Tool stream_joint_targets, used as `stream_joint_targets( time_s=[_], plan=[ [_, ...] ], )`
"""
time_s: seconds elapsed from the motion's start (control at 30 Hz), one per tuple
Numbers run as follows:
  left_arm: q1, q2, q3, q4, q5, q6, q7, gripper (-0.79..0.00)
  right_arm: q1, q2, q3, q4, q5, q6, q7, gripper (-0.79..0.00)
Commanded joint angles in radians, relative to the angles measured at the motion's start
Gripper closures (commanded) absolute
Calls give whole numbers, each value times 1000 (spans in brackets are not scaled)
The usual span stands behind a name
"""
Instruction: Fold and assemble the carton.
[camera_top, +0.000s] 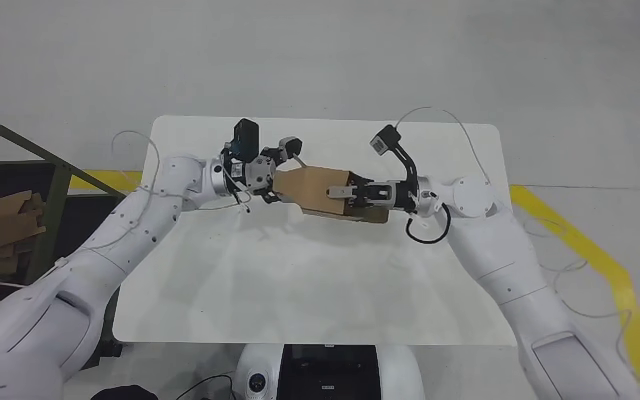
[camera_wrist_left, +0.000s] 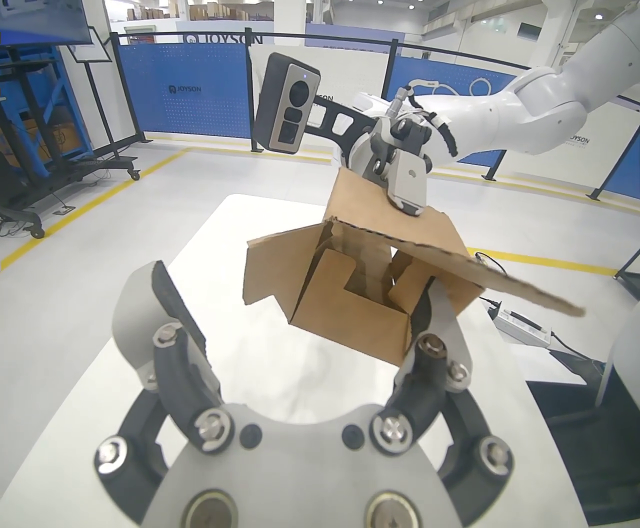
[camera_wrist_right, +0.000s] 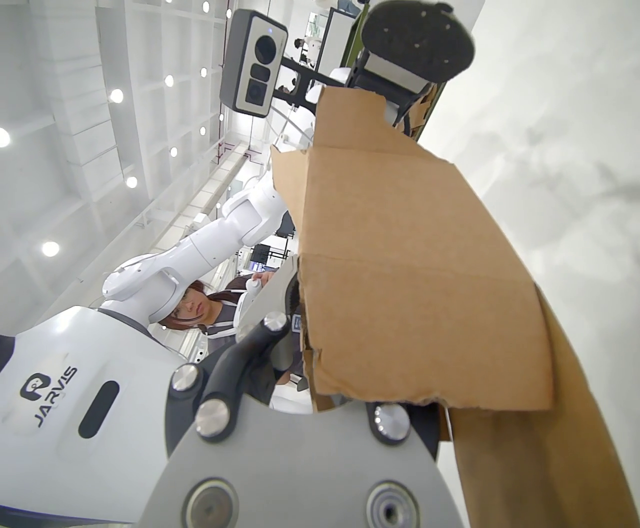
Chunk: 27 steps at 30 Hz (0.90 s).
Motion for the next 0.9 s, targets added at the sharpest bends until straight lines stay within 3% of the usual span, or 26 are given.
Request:
stream_joint_targets(
  time_s=[0.0, 0.5, 0.87],
  plan=[
    [-3, 3, 6, 4, 4, 0, 8, -785, 4, -1, -1, 7, 3, 1, 6, 0],
    [-29, 19, 36, 79, -61, 0, 73, -785, 0, 2, 21, 27, 23, -13, 32, 0],
    [-39, 6, 6, 176, -195, 0, -24, -785, -14, 0, -3, -19, 10, 4, 66, 0]
  ],
)
